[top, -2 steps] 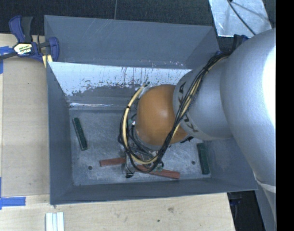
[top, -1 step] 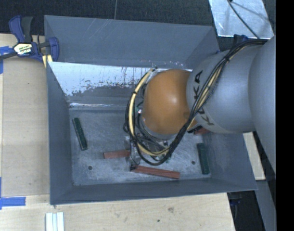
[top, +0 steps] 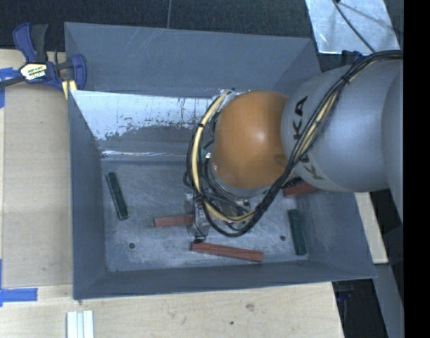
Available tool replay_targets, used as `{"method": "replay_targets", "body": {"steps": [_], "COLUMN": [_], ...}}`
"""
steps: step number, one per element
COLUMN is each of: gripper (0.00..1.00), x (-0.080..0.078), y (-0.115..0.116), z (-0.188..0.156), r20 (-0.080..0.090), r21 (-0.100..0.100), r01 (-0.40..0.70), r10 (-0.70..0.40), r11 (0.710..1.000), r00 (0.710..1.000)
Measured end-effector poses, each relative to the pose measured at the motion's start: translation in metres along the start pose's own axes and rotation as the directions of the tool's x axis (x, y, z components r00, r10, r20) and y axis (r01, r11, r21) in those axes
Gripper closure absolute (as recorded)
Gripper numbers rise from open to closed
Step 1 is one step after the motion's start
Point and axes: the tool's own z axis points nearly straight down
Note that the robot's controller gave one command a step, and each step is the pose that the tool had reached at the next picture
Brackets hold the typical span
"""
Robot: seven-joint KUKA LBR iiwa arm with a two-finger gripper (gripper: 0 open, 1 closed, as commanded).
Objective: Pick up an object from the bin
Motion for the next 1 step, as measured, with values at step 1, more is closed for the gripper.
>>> {"method": "replay_targets", "body": {"steps": [1], "gripper": [1.00], "x": [-0.0014], "y": [-0.0001], "z": [-0.0147], "r20": [0.000], "r21": [0.000], "r01": [-0.001], "r10": [0.001], "r11": [1.000], "r00": [1.000]}}
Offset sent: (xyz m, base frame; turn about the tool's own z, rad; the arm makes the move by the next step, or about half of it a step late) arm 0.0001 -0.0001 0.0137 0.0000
